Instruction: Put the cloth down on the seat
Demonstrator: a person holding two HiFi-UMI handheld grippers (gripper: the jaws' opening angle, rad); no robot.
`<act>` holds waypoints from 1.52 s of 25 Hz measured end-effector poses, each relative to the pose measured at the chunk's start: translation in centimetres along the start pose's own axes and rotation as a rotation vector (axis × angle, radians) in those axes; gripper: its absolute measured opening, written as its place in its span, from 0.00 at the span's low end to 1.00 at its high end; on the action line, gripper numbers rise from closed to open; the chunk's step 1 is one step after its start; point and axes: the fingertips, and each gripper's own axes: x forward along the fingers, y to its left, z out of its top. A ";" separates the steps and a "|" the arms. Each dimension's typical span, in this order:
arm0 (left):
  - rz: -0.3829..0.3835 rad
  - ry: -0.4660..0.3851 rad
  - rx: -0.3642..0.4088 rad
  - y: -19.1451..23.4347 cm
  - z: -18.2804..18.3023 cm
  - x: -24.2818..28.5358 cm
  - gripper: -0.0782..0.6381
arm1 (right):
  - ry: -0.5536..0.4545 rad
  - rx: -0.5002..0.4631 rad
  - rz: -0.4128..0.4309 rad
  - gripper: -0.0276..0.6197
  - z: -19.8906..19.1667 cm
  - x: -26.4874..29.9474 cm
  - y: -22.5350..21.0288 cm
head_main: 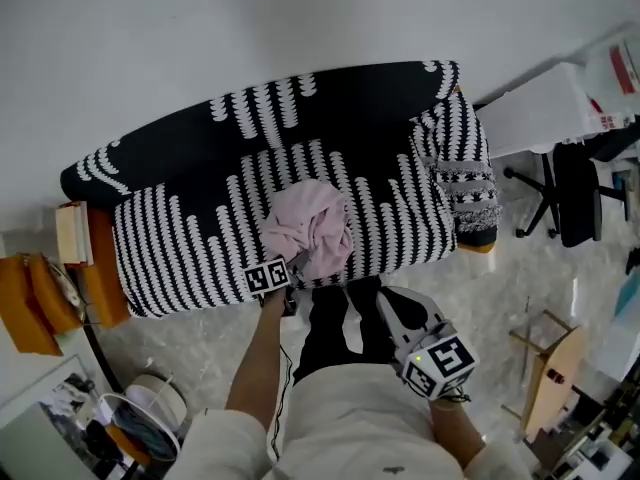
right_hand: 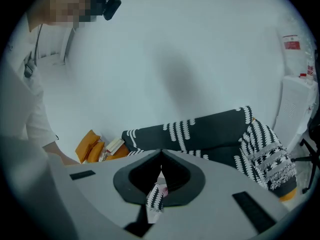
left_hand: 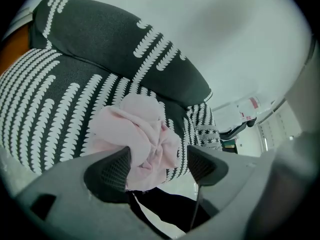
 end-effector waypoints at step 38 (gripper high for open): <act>-0.313 -0.408 0.154 -17.1 7.0 -18.7 0.31 | -0.133 -0.115 0.032 0.05 4.7 -0.5 1.9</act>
